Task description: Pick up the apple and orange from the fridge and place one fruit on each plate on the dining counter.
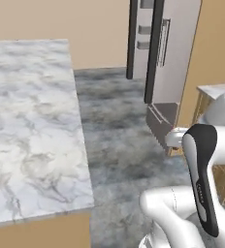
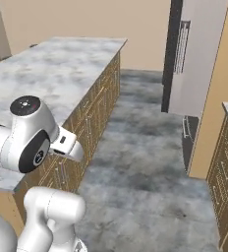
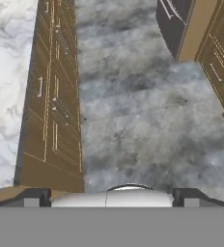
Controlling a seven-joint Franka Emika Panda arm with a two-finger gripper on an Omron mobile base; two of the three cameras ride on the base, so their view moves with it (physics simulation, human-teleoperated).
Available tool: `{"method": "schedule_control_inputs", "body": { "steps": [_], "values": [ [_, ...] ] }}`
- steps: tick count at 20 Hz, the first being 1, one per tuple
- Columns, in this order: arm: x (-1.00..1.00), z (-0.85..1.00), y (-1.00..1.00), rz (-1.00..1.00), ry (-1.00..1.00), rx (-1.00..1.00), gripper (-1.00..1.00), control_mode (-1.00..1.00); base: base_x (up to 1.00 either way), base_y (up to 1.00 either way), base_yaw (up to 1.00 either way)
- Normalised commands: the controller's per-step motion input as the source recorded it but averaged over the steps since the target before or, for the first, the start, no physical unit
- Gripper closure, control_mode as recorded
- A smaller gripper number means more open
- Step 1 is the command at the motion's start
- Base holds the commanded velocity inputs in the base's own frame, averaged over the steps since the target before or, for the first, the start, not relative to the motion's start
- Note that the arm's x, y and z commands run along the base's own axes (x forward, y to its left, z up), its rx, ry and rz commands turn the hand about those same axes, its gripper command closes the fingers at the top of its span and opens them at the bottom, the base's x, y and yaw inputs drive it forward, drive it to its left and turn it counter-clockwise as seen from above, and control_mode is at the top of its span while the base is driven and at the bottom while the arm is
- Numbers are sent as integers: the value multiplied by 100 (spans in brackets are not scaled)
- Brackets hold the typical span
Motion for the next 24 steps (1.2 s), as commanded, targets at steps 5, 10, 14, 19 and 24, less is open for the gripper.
{"method": "schedule_control_inputs", "body": {
  "steps": [5, 10, 14, 19, 24],
  "values": [
    [0, 0, 0, 0, 0, 0, -100, 100, 100, -91, 48],
    [0, 0, 0, 0, 0, 0, -100, 100, 100, -69, 10],
    [0, 0, 0, 0, 0, 0, -100, 100, 100, -16, 1],
    [0, 0, 0, 0, 0, 0, -100, 100, 100, 0, 0],
    [0, 0, 0, 0, 0, 0, -100, 100, 100, 0, -4]
  ]
}}
